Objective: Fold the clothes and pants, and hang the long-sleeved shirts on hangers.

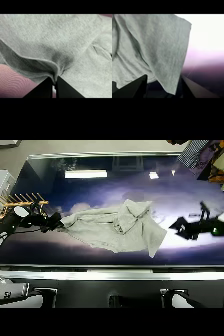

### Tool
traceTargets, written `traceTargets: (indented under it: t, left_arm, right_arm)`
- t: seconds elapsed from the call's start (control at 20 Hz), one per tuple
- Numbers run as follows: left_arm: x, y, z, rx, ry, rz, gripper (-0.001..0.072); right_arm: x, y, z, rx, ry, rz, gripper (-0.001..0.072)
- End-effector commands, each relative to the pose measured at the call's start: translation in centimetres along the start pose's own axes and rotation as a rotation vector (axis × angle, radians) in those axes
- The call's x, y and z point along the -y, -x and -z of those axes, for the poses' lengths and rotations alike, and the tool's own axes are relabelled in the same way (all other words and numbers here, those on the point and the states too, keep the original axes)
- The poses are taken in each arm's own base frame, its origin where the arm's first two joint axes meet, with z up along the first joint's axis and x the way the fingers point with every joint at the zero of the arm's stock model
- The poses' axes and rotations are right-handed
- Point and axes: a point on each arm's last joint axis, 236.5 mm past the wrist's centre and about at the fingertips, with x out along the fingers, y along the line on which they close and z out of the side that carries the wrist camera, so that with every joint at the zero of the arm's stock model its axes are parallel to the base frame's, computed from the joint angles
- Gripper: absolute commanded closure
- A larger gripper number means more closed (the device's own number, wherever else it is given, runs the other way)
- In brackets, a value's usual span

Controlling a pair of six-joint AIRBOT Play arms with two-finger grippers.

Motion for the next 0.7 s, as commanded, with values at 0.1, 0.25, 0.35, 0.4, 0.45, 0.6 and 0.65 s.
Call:
traceTargets:
  t: [0.1,0.25,0.35,0.4,0.45,0.6,0.65]
  left_arm:
    - [0.0,0.0,0.2,-0.010,-0.003,0.000,0.0686]
    - [0.0,0.0,0.2,-0.010,-0.003,0.000,0.0686]
    - [0.0,0.0,0.2,-0.009,-0.003,0.000,0.0686]
    - [0.0,0.0,0.2,-0.009,-0.003,0.000,0.0686]
    - [0.0,0.0,0.2,-0.009,-0.003,0.000,0.0686]
    - [0.0,0.0,0.2,-0.009,-0.003,0.000,0.0686]
    - [0.0,0.0,0.2,-0.009,-0.003,0.000,0.0686]
  right_arm:
    - [4.1,-4.6,4.5,-0.012,-0.102,0.000,0.0217]
    - [4.5,-5.2,3.7,0.028,-0.125,-0.004,0.0217]
    - [3.5,-5.7,3.0,0.041,-0.137,-0.061,0.0218]
    - [3.1,-6.1,2.8,0.035,-0.151,-0.092,0.0218]
    - [2.8,-6.6,2.8,0.026,-0.159,-0.119,0.0222]
    - [2.5,-7.9,2.5,0.007,-0.190,-0.168,0.0234]
    - [2.2,-8.1,2.3,0.008,-0.194,-0.187,0.0235]
